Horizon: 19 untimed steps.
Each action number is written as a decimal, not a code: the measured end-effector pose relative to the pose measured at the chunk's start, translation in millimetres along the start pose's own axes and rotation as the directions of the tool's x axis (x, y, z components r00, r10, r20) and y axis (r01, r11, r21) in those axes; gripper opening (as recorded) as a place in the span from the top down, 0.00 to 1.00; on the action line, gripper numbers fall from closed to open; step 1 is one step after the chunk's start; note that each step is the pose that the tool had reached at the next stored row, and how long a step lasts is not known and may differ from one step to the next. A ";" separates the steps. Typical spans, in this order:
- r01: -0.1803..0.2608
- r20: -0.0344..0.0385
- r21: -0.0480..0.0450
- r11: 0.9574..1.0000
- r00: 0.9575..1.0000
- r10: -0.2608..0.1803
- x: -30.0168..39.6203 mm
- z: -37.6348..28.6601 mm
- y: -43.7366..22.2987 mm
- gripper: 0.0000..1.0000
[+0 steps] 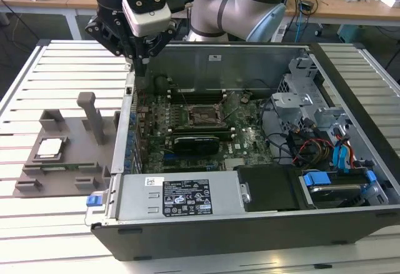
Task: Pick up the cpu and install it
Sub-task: 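Reach for the cpu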
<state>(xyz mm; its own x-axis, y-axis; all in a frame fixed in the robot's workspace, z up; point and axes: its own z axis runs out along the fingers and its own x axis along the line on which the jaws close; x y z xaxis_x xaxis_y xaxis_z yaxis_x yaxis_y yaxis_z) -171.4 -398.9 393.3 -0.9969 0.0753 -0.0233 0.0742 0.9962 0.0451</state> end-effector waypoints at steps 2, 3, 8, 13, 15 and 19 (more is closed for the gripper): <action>0.000 0.000 0.000 1.000 1.000 0.000 4.2 -0.1 -0.3 0.89; 0.000 0.000 0.000 1.000 1.000 0.000 5.5 -0.1 -0.4 0.89; 0.000 0.000 0.000 1.000 1.000 0.000 14.2 -0.4 -1.1 0.89; 0.000 0.000 0.000 1.000 1.000 0.000 25.5 -0.7 -1.9 0.89; 0.000 0.000 0.000 1.000 1.000 0.000 29.3 -0.8 -2.2 0.89; 0.000 0.000 0.000 1.000 1.000 0.000 37.0 -1.0 -2.8 0.89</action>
<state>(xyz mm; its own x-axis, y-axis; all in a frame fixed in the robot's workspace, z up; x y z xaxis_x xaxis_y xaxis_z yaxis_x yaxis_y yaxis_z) -208.5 -398.9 393.3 -0.9969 0.0752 -0.0233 0.0741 0.9962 0.0451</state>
